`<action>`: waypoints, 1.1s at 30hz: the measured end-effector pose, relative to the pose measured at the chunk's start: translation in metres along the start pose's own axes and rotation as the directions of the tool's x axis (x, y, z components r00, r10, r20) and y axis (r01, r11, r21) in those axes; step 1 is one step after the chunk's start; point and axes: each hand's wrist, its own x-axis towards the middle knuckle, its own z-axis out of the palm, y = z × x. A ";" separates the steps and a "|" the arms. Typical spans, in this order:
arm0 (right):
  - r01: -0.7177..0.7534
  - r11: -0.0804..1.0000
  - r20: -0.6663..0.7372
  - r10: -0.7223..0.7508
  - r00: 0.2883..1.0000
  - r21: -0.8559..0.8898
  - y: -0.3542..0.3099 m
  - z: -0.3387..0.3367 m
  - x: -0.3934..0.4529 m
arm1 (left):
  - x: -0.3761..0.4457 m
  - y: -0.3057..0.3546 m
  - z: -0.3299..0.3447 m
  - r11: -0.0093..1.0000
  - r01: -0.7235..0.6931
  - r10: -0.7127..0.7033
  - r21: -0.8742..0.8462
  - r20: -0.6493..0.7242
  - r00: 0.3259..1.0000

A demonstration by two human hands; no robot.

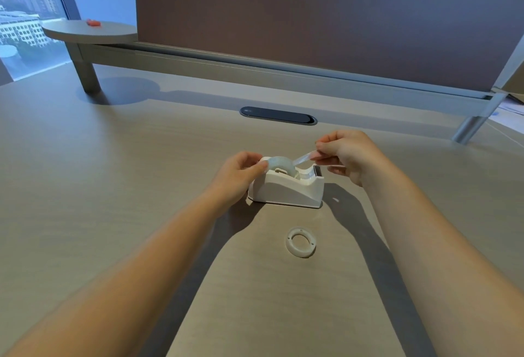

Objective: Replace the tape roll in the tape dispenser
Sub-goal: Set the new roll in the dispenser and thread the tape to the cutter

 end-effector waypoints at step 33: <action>-0.193 0.858 -0.051 0.246 0.968 0.476 0.068 0.013 0.012 | -0.006 0.001 0.013 0.989 -0.053 0.059 0.137 -0.043 0.997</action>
